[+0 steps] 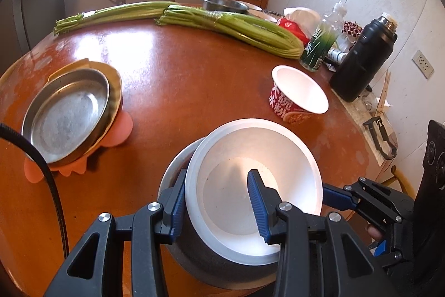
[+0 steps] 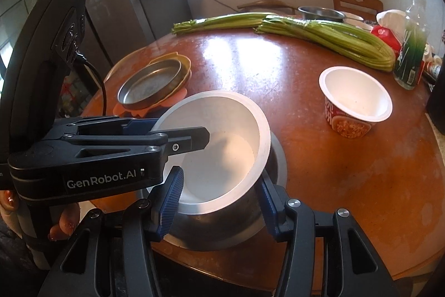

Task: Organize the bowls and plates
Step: 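Lower the white paper bowl into the steel bowl and open the left tool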

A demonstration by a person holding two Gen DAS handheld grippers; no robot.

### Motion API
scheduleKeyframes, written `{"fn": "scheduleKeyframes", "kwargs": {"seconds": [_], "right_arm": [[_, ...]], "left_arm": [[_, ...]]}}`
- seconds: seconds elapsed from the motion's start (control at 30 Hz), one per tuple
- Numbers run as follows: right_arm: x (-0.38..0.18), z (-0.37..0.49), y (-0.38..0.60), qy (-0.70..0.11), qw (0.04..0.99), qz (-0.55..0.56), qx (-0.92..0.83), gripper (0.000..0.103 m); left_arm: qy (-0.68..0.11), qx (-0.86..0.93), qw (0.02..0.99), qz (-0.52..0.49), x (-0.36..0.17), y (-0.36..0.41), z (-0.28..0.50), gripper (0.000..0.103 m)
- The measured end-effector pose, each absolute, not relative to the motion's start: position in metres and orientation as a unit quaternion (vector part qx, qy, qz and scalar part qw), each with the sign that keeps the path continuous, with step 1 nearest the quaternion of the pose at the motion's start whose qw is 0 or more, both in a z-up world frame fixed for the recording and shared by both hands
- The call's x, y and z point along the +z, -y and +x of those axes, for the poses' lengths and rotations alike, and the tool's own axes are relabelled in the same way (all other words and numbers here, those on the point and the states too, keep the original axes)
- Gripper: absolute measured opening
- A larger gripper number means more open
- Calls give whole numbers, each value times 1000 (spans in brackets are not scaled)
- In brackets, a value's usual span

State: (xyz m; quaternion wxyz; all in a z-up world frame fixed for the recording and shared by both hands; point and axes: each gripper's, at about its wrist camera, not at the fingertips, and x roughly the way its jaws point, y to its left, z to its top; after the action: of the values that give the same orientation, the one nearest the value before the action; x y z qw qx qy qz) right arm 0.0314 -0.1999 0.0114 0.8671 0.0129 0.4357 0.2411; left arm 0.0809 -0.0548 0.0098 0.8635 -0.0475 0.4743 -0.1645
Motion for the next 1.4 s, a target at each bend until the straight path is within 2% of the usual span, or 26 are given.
{"fn": "scheduleKeyframes", "kwargs": {"seconds": [0.57,1.4], "right_arm": [[-2,31,197,-447,862,10,240,55],[9,27,211,-419,883,10,210,55]], "left_arm": [[-488,-152,858,-44,-4,55,85,42],[-450,-136,881,-60,18,34,68,42]]}}
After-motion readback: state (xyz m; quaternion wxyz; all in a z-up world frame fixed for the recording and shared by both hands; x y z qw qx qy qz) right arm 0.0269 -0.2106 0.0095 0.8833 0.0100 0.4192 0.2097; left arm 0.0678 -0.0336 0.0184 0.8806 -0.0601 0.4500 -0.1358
